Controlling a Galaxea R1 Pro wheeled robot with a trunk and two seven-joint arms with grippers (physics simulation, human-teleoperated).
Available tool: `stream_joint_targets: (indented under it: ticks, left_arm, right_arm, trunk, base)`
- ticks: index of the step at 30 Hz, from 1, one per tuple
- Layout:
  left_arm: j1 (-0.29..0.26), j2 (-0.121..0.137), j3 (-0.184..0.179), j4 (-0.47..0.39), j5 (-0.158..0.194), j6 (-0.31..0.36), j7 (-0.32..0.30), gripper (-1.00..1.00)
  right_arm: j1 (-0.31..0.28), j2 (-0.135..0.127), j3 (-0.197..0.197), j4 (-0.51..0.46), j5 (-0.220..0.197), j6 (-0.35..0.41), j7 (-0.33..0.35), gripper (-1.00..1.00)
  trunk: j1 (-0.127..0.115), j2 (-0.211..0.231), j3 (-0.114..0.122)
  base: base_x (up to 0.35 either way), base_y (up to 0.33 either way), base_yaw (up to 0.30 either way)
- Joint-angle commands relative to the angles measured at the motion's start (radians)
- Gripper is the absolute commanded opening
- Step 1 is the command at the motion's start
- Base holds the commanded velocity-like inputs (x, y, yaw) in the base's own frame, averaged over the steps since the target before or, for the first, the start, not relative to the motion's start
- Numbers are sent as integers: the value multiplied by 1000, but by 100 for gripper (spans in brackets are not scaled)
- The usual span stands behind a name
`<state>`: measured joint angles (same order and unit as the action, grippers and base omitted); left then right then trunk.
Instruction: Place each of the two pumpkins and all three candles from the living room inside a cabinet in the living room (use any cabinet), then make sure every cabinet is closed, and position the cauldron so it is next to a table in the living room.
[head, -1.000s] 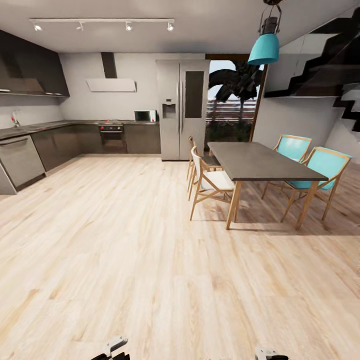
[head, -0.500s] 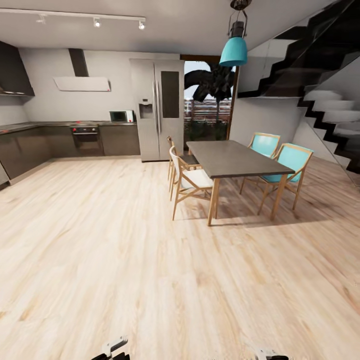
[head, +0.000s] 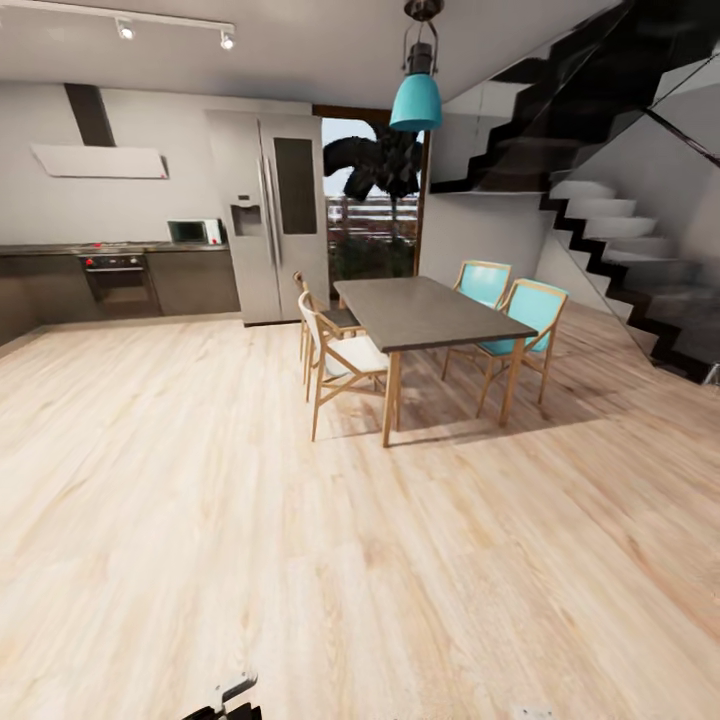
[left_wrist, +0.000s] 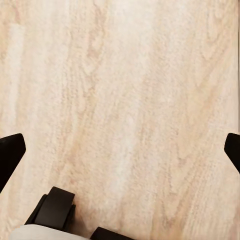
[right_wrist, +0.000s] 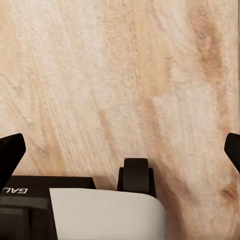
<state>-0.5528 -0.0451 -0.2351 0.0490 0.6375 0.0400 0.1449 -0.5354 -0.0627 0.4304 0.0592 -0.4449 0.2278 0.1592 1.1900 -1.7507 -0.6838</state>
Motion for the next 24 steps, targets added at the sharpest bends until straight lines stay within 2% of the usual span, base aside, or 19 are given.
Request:
stream_joint_targets:
  ticks: [1, 11, 17, 19, 20, 21, 24]
  left_arm:
    - [-1, 0, -9, 1, 6, 2, 2, 100]
    - [0, 1, -9, 3, 5, -1, 4, 100]
    - [0, 4, -8, 3, 7, -4, 9, 100]
    - [1, 10, -8, 3, 8, -10, 10, 100]
    - [1, 26, -7, 3, 9, -16, 9, 100]
    - [2, 33, -7, 3, 9, -17, 7, 100]
    - [1, 43, -7, 3, 10, -19, 5, 100]
  right_arm:
    - [-1, 0, 9, 2, -9, 2, 5, 100]
    - [12, 4, 10, 1, -8, -1, 5, 100]
    - [21, 9, 10, 1, -6, -6, 5, 100]
    - [22, 10, 10, 1, -5, -6, 5, 100]
    - [23, 11, 10, 1, -5, -6, 5, 100]
    - [23, 12, 10, 1, -6, -6, 5, 100]
    - [23, 12, 10, 1, -6, -6, 5, 100]
  trunk:
    - [0, 0, -2]
    - [0, 0, -14]
    - [0, 0, -15]
    - [0, 0, -16]
    - [0, 0, -16]
    - [0, 0, -16]
    - [0, 0, -16]
  base:
    - [0, 0, -220]
    - [9, 0, -146]
    - [239, 0, -18]
    - [317, 0, -3]
    - [329, 0, -83]
    - [331, 0, -156]
    - [334, 0, -237]
